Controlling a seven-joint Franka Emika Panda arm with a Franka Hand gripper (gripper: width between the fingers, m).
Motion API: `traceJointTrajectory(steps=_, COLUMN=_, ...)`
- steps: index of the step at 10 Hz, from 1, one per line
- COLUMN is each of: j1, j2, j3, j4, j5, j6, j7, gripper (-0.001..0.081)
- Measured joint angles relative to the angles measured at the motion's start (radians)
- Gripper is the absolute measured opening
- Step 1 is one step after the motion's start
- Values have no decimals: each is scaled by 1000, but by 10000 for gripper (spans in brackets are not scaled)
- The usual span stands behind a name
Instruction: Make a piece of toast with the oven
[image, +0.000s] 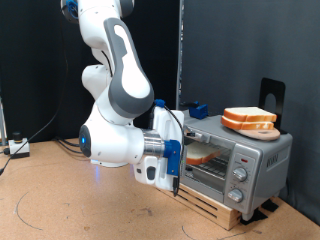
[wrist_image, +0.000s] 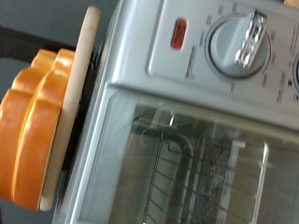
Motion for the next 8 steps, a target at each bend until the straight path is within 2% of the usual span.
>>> traceJointTrajectory(steps=3, j1=60, j2=91, j3=3, j4=77, j5=1, j6=70, j7=76, gripper=809)
traceJointTrajectory(steps=5, j1=102, j2=137, j3=1, j4=118, j5=1, j6=146, j7=83, gripper=809)
traceJointTrajectory(steps=8, j1=94, j2=152, j3=-2, j4=123, j5=-7, j6=76, j7=84, gripper=809)
